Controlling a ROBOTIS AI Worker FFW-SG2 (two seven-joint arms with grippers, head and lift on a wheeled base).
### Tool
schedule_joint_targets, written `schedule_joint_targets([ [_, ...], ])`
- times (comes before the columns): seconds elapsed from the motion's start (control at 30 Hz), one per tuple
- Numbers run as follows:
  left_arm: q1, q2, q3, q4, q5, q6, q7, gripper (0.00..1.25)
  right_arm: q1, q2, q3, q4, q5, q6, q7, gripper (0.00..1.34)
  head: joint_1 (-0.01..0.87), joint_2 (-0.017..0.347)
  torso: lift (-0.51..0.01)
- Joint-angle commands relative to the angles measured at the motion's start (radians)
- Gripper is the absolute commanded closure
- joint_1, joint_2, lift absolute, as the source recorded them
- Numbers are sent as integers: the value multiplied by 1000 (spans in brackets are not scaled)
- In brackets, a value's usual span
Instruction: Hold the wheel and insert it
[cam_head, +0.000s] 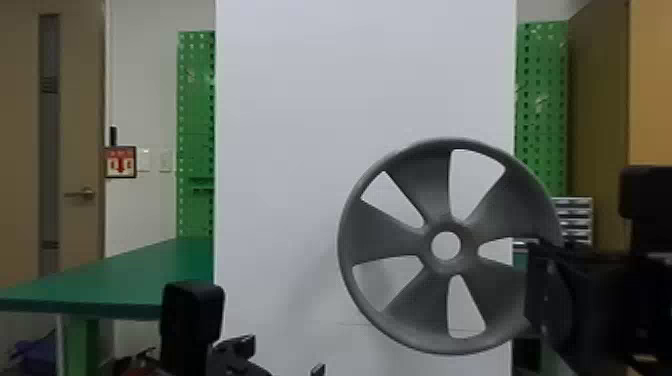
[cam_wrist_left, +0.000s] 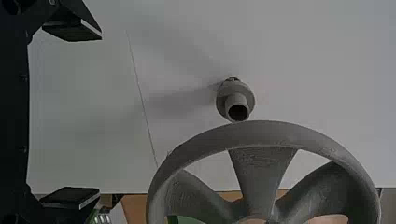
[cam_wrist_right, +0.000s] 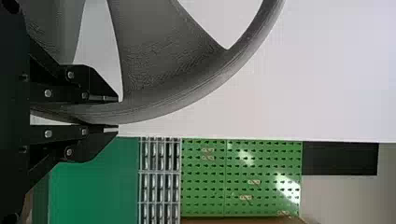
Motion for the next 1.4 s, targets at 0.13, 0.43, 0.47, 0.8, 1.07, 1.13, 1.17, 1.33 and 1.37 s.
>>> schedule_joint_targets([
  [0.13,-1,0,-4,0,-6,1,0,107,-20,2,47,15,-32,-2,-37,1184,6,140,-475],
  [0.43,-1,0,-4,0,-6,-1,0,107,-40,8,72,30,-59,-4,-66,1184,6,140,-475],
  [0.47,-1,0,-4,0,-6,-1,0,107,-41,10,75,32,-61,-5,-69,1184,6,140,-475],
  [0.8,-1,0,-6,0,-6,-1,0,107,-63,14,115,60,-90,-10,-98,1184,6,140,-475],
  [1.07,-2,0,-9,0,-9,-1,0,107,-74,14,145,78,-109,-22,-115,1184,6,140,-475],
  [1.13,-2,0,-9,0,-9,-1,0,107,-74,14,150,81,-113,-24,-118,1184,6,140,-475],
  [1.17,-2,0,-9,0,-9,1,0,107,-74,14,150,83,-115,-25,-118,1184,6,140,-475],
  [1.33,-2,0,-10,0,-9,1,0,107,-77,14,162,93,-124,-36,-123,1185,6,140,-475],
  [1.37,-2,0,-10,0,-9,1,0,107,-78,14,165,95,-124,-39,-124,1184,6,140,-475],
])
